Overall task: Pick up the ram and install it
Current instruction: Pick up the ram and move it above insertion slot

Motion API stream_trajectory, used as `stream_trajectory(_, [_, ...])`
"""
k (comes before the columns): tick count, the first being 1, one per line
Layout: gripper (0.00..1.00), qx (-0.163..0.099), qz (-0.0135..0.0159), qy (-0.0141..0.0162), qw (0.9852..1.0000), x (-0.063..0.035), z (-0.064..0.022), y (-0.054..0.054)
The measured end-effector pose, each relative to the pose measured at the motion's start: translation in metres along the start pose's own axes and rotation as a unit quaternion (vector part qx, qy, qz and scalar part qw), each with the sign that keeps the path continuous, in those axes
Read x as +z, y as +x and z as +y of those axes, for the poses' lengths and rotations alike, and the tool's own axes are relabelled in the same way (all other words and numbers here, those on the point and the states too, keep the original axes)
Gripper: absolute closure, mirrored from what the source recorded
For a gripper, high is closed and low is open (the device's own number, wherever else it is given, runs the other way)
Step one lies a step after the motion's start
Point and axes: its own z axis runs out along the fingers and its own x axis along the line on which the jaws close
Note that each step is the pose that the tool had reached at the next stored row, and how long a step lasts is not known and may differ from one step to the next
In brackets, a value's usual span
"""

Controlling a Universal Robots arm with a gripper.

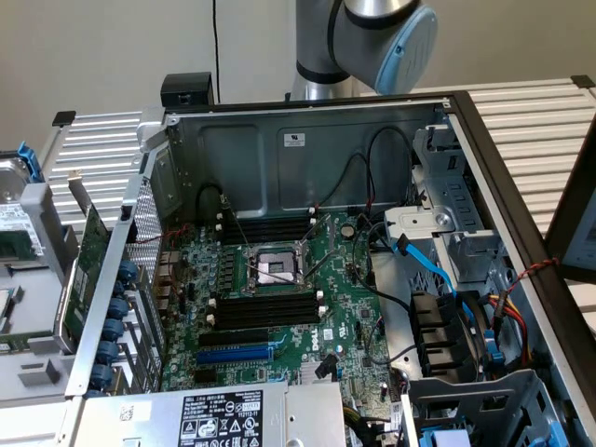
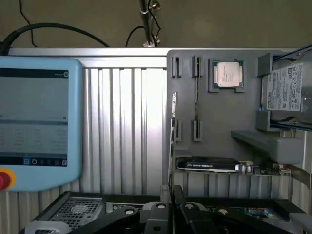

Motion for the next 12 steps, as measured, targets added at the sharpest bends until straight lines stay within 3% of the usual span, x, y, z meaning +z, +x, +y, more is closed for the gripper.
stream_trajectory(6, [0.86, 0.0, -0.0038, 0.0001, 1.0, -0.0245, -0.0283, 0.003])
stream_trajectory(12, [0.86, 0.0, -0.0043, -0.0005, 1.0, -0.0371, -0.0563, 0.003])
